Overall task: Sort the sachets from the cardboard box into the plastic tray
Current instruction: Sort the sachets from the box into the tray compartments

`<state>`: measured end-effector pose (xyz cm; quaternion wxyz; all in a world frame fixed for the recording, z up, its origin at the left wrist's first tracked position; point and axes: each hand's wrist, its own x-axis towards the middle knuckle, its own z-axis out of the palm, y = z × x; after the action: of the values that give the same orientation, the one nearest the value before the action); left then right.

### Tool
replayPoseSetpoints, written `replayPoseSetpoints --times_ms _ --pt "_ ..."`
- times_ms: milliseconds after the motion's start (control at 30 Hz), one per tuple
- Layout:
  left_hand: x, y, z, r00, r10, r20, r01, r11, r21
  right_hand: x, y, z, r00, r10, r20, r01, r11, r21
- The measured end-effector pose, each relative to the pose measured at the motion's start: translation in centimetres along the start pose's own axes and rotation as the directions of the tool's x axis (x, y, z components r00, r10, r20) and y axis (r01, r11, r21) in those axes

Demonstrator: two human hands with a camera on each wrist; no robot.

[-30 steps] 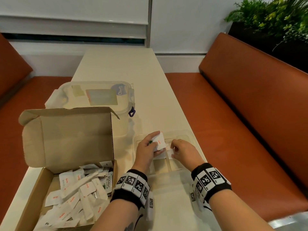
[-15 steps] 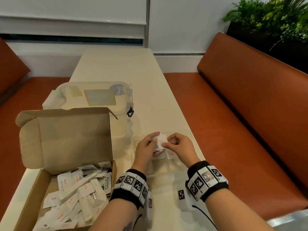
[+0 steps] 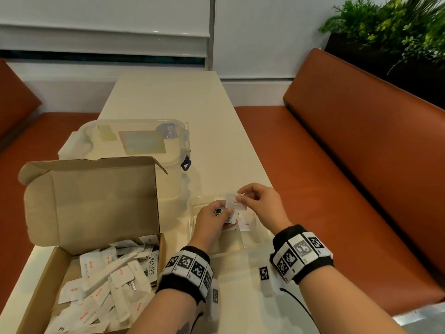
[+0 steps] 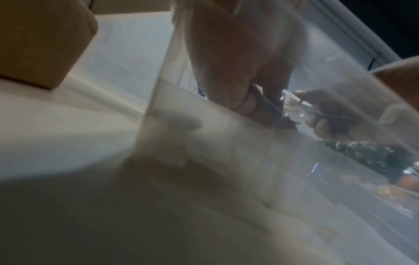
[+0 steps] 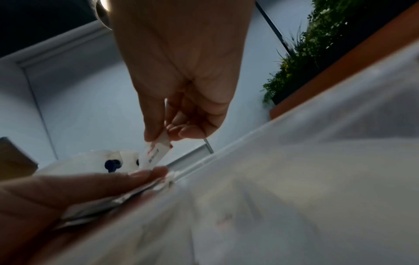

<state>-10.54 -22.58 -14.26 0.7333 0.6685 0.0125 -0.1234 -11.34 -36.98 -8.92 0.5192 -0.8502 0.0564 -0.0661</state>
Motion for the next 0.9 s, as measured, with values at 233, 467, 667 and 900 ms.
replayPoseSetpoints --times_ms 233,467,667,900 --pt "0.1 -0.1 0.0 1.0 -0.007 -0.024 0.006 0.999 -0.044 0.2 -0.5 0.1 0.991 -0.017 0.134 0.043 0.98 -0.192" --pt "0.4 -0.1 -0.2 0.994 -0.005 -0.106 -0.001 0.998 -0.055 0.0 1.7 -1.1 0.989 0.082 0.123 -0.027 0.919 -0.394" --pt "0.3 -0.2 -0.1 0.994 0.029 -0.109 -0.034 0.999 -0.042 -0.4 3.5 -0.8 0.981 0.109 0.16 -0.011 0.858 -0.513" --pt "0.5 -0.3 -0.2 0.993 0.05 -0.107 -0.051 0.999 -0.006 -0.5 4.6 -0.2 0.976 0.094 0.196 0.033 0.827 -0.561"
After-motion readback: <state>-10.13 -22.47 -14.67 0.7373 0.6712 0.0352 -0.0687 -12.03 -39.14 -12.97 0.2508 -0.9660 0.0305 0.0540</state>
